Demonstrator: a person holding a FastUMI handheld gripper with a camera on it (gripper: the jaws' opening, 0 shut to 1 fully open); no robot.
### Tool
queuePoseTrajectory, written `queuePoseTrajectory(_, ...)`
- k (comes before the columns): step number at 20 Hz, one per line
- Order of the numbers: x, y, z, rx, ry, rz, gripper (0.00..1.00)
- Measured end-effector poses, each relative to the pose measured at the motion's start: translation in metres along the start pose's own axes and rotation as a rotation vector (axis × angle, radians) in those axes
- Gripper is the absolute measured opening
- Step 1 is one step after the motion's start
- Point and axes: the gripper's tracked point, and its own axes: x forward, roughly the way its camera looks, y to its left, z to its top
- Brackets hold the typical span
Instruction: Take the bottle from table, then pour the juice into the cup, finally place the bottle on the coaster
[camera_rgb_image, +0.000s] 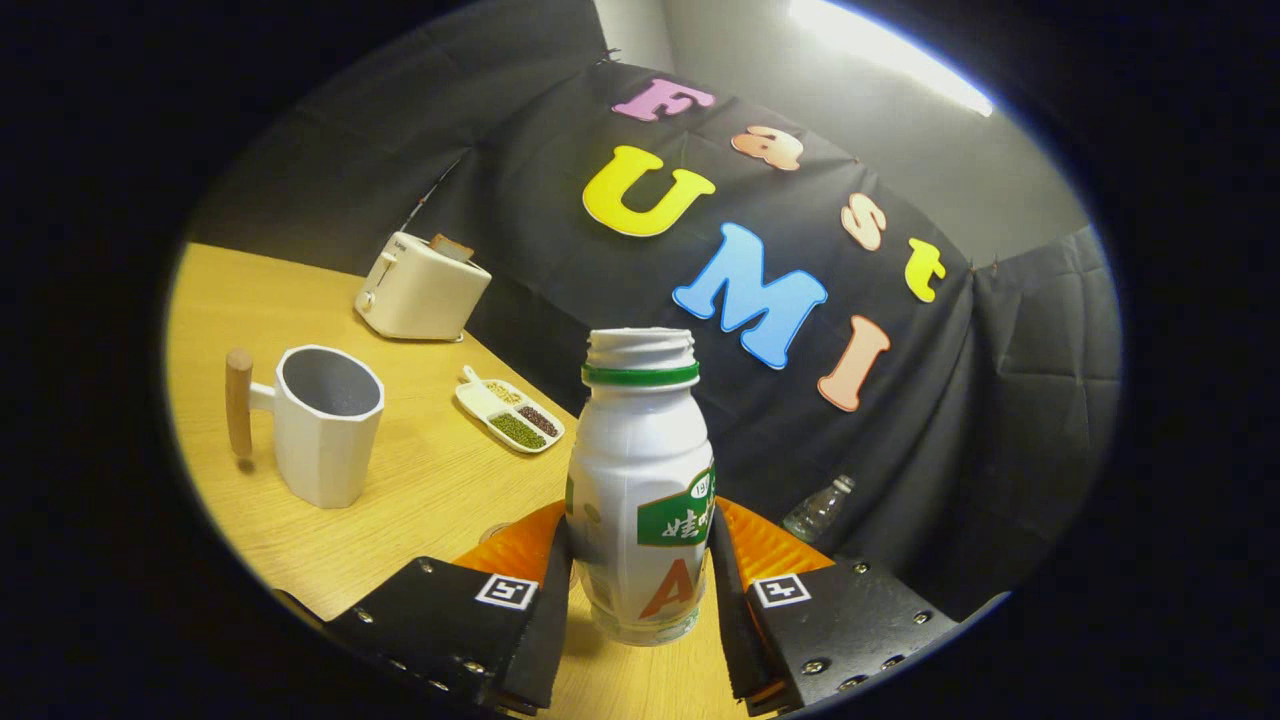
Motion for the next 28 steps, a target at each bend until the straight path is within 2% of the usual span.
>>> queuePoseTrajectory(5, 0.002, 0.012, 0.019, -0.2, -0.027, -0.027, 0.64)
queuePoseTrajectory(14, 0.005, 0.035, 0.039, -0.47, -0.067, -0.061, 0.64)
queuePoseTrajectory(28, 0.015, 0.053, 0.043, -0.777, -0.09, -0.12, 0.64)
